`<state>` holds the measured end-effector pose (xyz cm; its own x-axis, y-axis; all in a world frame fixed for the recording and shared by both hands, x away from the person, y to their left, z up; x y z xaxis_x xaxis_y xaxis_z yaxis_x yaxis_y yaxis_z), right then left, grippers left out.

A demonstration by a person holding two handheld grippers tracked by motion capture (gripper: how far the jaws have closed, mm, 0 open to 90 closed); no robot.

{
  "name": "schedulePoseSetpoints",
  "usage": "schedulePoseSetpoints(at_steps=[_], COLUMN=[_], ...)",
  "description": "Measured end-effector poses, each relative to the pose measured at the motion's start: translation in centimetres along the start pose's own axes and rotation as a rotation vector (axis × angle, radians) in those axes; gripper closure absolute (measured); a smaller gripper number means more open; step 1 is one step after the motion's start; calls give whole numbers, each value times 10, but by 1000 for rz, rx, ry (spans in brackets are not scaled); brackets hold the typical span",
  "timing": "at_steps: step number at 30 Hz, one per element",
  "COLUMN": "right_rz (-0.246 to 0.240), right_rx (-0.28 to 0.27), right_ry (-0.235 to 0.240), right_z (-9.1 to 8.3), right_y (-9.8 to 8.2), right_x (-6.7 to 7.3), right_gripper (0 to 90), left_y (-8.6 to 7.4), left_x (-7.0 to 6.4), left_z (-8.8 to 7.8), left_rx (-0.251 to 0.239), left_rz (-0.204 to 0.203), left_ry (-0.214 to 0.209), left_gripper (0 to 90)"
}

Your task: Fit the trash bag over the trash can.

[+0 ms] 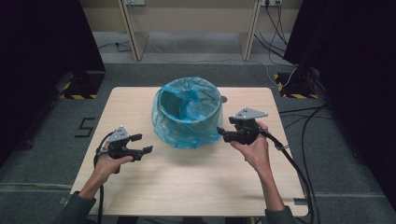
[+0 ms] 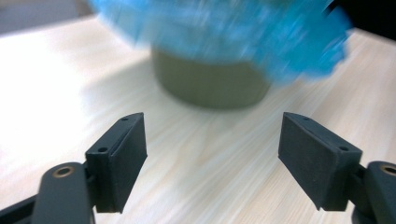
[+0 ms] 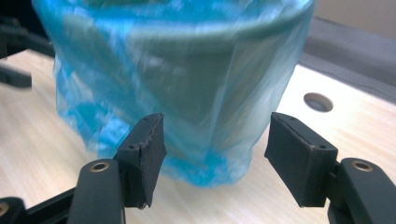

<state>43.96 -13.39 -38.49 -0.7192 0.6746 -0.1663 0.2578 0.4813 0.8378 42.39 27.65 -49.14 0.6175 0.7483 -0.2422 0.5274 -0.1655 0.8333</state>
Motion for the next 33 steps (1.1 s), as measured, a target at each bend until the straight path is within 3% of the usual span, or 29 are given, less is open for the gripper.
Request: schedulePoseSetpoints(at_steps=[1, 6, 10, 13, 21, 33], right_rz=[2, 15, 10, -19, -50, -48], right_rx=[-5, -33, -40, -39, -4, 100], right_ry=[-8, -18, -23, -20, 8, 15], right_z=[0, 3, 5, 9, 35, 92], right_y=[7, 26, 45, 65, 102, 130], right_x=[-3, -11, -13, -13, -13, -26], right_gripper=[363, 350, 323, 323, 323, 312], left_y=[-7, -28, -37, -45, -48, -48], left_x=[3, 3, 4, 2, -2, -3], left_z=[2, 6, 10, 13, 12, 13], left_rx=[23, 90, 138, 177, 192, 194], left_rz=[0, -17, -6, 31, 45, 47], left_ry=[20, 37, 63, 93, 105, 100], left_gripper=[195, 221, 219, 219, 175, 144])
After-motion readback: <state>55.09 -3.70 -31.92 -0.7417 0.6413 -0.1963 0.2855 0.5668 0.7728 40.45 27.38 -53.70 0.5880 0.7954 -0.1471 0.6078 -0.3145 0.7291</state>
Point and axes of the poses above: each handheld gripper's, and its own axes: z roughly forward along the jaws, y roughly out of its top, x roughly to its left, the point moved 2 cm from there along z, roughly forward along the jaws, and after that the axes turned 10 degrees about -z, right-handed, at the moved point
